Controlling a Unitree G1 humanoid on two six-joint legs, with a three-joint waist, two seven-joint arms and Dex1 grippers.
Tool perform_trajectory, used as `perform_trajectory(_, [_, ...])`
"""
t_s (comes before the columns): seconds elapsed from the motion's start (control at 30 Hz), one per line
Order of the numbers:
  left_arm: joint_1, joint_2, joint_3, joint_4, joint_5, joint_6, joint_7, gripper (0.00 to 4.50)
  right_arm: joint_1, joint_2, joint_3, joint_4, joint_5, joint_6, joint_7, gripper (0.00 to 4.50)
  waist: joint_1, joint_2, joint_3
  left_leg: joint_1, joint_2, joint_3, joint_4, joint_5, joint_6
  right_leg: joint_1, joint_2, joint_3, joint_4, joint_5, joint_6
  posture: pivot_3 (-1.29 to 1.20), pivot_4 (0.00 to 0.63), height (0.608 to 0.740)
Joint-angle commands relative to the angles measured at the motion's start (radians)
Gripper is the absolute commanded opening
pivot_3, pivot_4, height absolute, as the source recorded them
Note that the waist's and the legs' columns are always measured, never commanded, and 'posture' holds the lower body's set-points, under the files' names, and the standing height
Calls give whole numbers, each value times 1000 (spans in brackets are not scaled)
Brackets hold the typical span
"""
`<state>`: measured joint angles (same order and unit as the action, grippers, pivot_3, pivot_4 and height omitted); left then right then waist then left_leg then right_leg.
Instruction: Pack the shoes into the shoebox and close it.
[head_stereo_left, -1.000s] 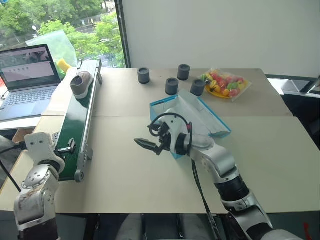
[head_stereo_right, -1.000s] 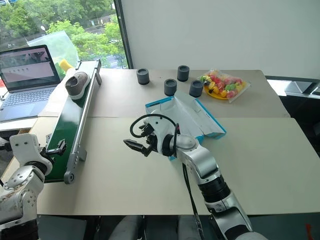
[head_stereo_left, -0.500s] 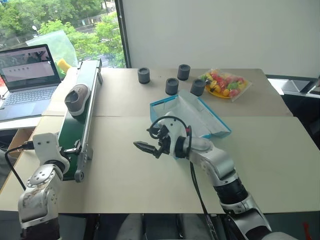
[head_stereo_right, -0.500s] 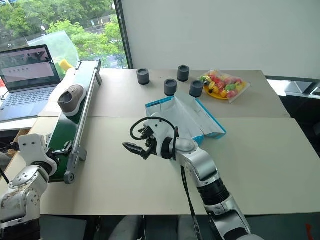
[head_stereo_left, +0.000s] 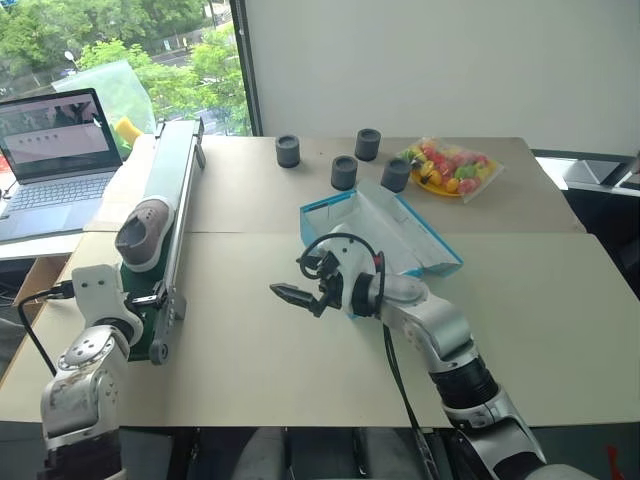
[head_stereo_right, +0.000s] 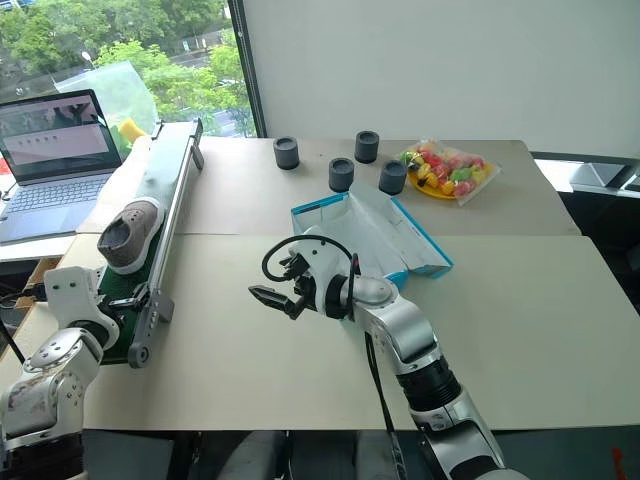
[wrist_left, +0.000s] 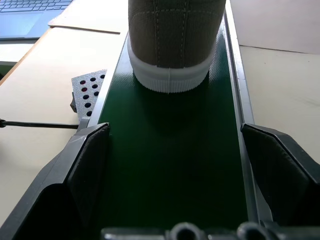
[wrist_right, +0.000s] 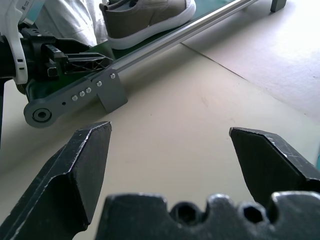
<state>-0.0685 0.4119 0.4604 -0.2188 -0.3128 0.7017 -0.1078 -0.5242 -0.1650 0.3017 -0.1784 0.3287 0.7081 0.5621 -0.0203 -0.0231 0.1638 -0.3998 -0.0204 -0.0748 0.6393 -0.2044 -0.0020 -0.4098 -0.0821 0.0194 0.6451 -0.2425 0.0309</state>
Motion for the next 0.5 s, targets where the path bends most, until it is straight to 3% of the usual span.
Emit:
perform_trajectory(0.03, [-7, 4, -11, 6, 14, -17, -1, 4500, -7, 12, -23, -49, 15, -8, -5, 4468, 0, 0, 0, 0, 0, 0, 0, 0, 0, 0, 0, 0, 0, 0, 0, 0, 150, 740])
perform_trajectory(0.13, [-9, -22, -24, 3, -10, -1, -6, 4500, -10, 15, -33, -56, 20, -4, -12, 4468, 1, 0, 0, 0, 0, 0, 0, 0, 0, 0, 0, 0, 0, 0, 0, 0, 150, 740])
perform_trajectory(0.2, [-15, -41, -21, -7, -30, -2, -10, 4243, -12, 17, -38, -59, 24, -3, -14, 4492, 2, 0, 0, 1, 0, 0, 0, 0, 0, 0, 0, 0, 0, 0, 0, 0, 150, 740])
perform_trajectory(0.37, [-27, -57, -35, -30, -23, 8, -2, 2734, -20, 22, -43, -53, 24, -4, -18, 4500, 9, 0, 0, 1, 0, -1, 0, 0, 0, 2, 0, 0, 0, 0, 0, 0, 150, 740])
perform_trajectory(0.5, [-44, -59, -38, -41, -5, -1, 18, 2562, -21, 24, -47, -53, 24, -1, -19, 4500, 10, 0, 0, 2, 0, -1, 0, 0, 0, 3, -1, -1, 0, 0, 0, 0, 150, 740])
